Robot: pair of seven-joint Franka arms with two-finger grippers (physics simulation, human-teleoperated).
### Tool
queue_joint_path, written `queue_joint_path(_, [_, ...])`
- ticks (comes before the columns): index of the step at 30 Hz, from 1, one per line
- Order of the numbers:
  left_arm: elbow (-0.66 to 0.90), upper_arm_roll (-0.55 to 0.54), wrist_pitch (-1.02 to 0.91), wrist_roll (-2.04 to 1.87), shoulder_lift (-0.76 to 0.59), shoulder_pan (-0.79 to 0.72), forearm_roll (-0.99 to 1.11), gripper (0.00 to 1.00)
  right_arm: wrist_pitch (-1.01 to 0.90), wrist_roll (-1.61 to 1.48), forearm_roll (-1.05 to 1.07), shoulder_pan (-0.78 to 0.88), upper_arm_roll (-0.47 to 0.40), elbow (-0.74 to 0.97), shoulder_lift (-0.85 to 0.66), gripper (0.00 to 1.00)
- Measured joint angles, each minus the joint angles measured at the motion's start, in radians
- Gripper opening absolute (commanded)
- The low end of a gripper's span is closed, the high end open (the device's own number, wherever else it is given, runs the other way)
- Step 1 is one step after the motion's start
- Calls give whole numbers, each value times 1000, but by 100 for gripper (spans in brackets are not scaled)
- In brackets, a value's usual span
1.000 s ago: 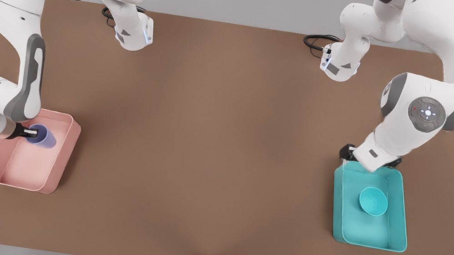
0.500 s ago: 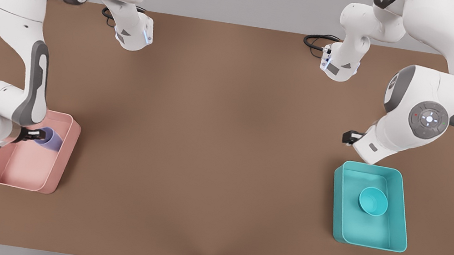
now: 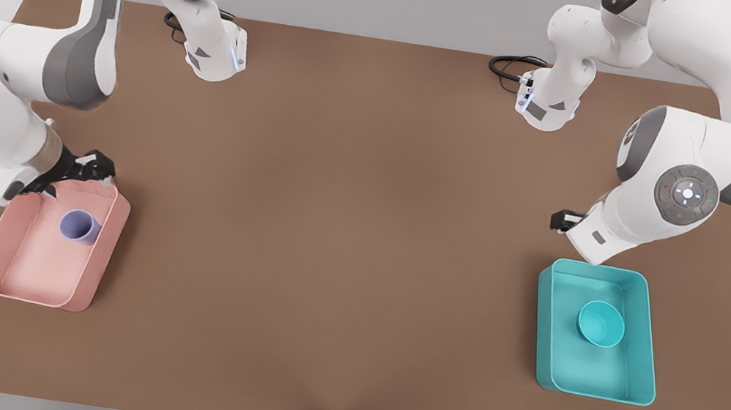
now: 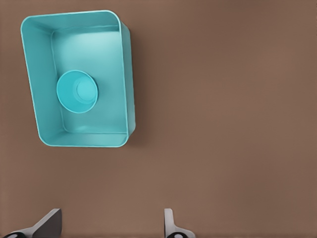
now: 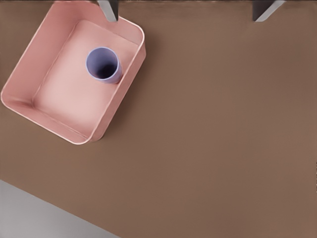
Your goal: Put the bowls and cups in different boxes
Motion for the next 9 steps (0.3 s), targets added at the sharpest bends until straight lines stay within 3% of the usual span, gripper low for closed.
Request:
queue_joint_path(3, [0, 0, 0, 0, 0, -1, 1, 100, -54, 48, -16, -8, 5, -118, -126, 100])
queue_joint_path(9, [0, 0, -1, 0, -3, -3, 0, 100, -101, 122, -20, -31, 9, -158, -161, 100])
